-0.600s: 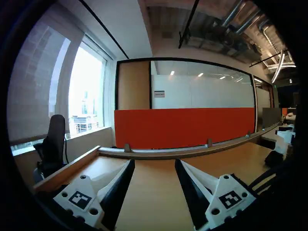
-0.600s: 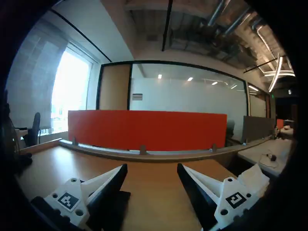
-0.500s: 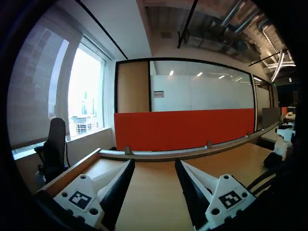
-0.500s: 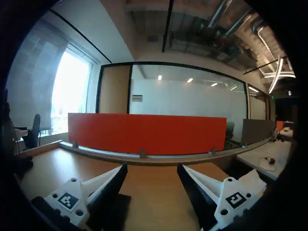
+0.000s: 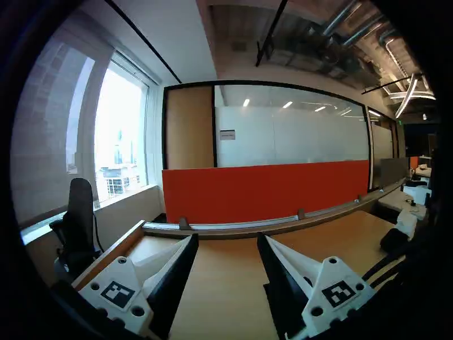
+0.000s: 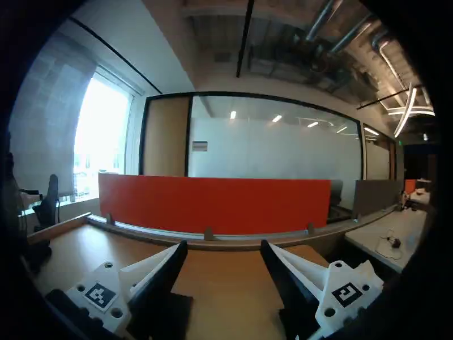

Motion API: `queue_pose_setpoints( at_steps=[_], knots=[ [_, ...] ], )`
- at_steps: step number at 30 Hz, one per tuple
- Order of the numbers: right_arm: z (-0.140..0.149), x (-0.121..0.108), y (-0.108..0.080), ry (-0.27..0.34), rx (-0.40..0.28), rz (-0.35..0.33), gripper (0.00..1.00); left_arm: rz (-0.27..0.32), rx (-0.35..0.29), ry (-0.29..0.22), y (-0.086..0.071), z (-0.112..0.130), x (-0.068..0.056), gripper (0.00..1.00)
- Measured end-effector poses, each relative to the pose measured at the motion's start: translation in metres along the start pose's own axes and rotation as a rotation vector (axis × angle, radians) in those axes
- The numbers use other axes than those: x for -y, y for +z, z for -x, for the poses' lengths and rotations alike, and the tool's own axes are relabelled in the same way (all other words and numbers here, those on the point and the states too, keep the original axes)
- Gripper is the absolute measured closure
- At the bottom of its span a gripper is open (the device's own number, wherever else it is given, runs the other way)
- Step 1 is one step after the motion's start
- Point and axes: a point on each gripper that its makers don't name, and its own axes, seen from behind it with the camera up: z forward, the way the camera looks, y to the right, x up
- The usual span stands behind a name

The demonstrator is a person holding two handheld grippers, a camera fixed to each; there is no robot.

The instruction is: Fold towel

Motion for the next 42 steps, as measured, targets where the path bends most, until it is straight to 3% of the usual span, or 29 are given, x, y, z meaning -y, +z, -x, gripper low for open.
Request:
queue_pose_setpoints(
  at_steps=[15,21,27,42],
  knots=[
    [0.002,0.046,0.0,-0.116,0.113,-0.231,0.0,0.201,0.129,0.079,0.003,0.019,-0.035,0.24],
    [0.015,0.064,-0.005,-0.16,0.177,-0.327,0.0,0.284,0.19,0.104,0.0,0.038,-0.052,0.24],
    [0.024,0.082,-0.012,-0.174,0.241,-0.431,0.0,0.379,0.244,0.143,-0.006,0.051,-0.069,0.24],
    [0.062,0.093,-0.024,-0.213,0.312,-0.514,0.0,0.452,0.322,0.166,-0.017,0.09,-0.088,0.24]
  ],
)
